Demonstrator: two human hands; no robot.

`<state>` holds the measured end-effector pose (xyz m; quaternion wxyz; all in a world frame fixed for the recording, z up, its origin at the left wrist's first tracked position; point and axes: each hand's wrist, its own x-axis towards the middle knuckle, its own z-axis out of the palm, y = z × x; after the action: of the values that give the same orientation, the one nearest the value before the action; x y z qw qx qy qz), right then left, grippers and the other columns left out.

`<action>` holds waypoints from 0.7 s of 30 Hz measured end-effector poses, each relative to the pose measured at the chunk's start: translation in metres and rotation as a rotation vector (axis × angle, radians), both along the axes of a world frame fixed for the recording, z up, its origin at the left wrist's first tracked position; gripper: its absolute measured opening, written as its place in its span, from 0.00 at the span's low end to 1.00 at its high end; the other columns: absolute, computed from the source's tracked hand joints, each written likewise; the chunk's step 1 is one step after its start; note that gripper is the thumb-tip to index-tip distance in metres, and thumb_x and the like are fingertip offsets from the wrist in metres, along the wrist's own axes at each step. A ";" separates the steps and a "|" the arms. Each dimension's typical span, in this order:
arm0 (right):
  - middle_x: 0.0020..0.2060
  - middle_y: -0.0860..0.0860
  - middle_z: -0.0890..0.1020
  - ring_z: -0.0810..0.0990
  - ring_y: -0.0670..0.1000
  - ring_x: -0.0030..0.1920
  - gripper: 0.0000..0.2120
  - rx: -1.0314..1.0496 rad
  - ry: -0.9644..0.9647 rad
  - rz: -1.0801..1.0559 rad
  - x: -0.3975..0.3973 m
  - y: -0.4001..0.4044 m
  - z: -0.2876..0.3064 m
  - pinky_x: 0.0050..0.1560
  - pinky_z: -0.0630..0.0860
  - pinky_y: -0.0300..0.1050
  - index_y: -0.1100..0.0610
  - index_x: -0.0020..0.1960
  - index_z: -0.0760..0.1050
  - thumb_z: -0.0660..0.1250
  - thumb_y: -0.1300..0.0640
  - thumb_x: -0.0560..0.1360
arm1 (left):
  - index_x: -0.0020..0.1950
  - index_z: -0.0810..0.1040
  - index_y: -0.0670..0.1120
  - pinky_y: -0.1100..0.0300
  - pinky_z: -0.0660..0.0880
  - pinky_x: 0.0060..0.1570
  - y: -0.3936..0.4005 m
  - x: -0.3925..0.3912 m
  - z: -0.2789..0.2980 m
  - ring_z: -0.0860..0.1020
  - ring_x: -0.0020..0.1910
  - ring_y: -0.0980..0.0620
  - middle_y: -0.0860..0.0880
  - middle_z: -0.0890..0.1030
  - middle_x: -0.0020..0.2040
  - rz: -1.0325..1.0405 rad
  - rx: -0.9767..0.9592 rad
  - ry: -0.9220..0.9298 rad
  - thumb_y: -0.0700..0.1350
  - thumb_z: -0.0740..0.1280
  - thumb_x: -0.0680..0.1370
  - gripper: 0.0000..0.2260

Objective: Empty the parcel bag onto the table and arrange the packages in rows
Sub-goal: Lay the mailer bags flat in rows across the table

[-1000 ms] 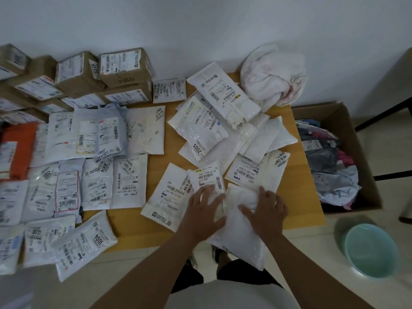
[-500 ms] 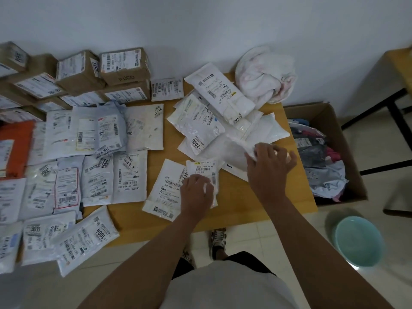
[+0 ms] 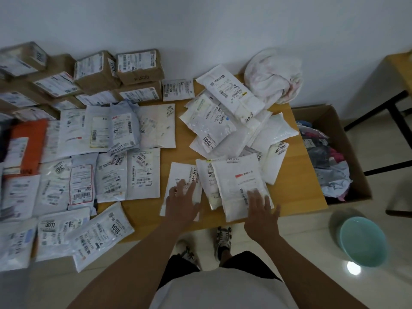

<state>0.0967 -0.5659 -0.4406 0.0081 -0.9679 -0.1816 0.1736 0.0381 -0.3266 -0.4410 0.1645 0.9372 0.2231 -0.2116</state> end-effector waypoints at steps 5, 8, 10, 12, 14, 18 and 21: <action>0.73 0.59 0.67 0.64 0.62 0.75 0.29 0.247 -0.073 0.254 0.007 0.065 0.014 0.69 0.62 0.67 0.57 0.72 0.68 0.58 0.46 0.74 | 0.78 0.55 0.56 0.48 0.62 0.68 -0.007 -0.003 0.003 0.61 0.70 0.41 0.46 0.56 0.76 -0.008 0.100 -0.031 0.62 0.61 0.77 0.32; 0.73 0.59 0.68 0.64 0.60 0.75 0.29 0.254 -0.007 0.464 0.010 0.109 0.006 0.70 0.64 0.64 0.59 0.70 0.70 0.58 0.46 0.74 | 0.77 0.59 0.54 0.47 0.65 0.67 -0.006 -0.009 -0.004 0.63 0.70 0.41 0.44 0.60 0.75 0.033 0.057 -0.085 0.58 0.62 0.78 0.29; 0.71 0.60 0.71 0.67 0.60 0.73 0.28 0.232 0.062 0.545 0.008 0.131 0.000 0.69 0.68 0.62 0.61 0.69 0.72 0.59 0.48 0.73 | 0.74 0.66 0.49 0.46 0.66 0.66 -0.001 -0.017 -0.004 0.67 0.69 0.40 0.42 0.66 0.73 0.108 0.006 -0.181 0.53 0.62 0.77 0.26; 0.71 0.60 0.70 0.68 0.63 0.72 0.28 0.201 0.116 0.587 0.005 0.146 -0.004 0.66 0.71 0.63 0.58 0.69 0.72 0.58 0.45 0.74 | 0.69 0.71 0.46 0.45 0.68 0.64 0.007 -0.032 -0.003 0.69 0.66 0.39 0.41 0.70 0.69 0.231 0.009 -0.255 0.48 0.65 0.73 0.24; 0.76 0.59 0.63 0.61 0.67 0.74 0.34 0.140 0.159 0.647 0.000 0.154 -0.017 0.67 0.66 0.67 0.53 0.74 0.67 0.63 0.38 0.73 | 0.65 0.74 0.43 0.43 0.70 0.59 0.021 -0.053 0.001 0.72 0.61 0.37 0.40 0.72 0.65 0.384 0.087 -0.291 0.43 0.69 0.69 0.24; 0.74 0.57 0.68 0.67 0.70 0.70 0.40 0.000 0.216 0.653 -0.016 0.161 -0.033 0.56 0.75 0.69 0.46 0.73 0.63 0.56 0.28 0.66 | 0.64 0.68 0.45 0.39 0.70 0.57 0.061 -0.109 0.001 0.73 0.60 0.34 0.38 0.73 0.63 0.526 0.264 -0.191 0.51 0.60 0.71 0.23; 0.70 0.59 0.69 0.76 0.73 0.60 0.39 -0.013 0.315 0.532 -0.027 0.170 -0.032 0.47 0.78 0.66 0.48 0.69 0.67 0.52 0.27 0.65 | 0.73 0.65 0.56 0.35 0.59 0.65 0.084 -0.142 -0.003 0.60 0.73 0.35 0.41 0.62 0.75 0.656 0.209 0.010 0.59 0.61 0.75 0.27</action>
<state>0.0692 -0.3956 -0.4727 -0.0157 -0.8475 -0.4242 0.3186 -0.1040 -0.2430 -0.4441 0.1258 0.8262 0.5340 -0.1280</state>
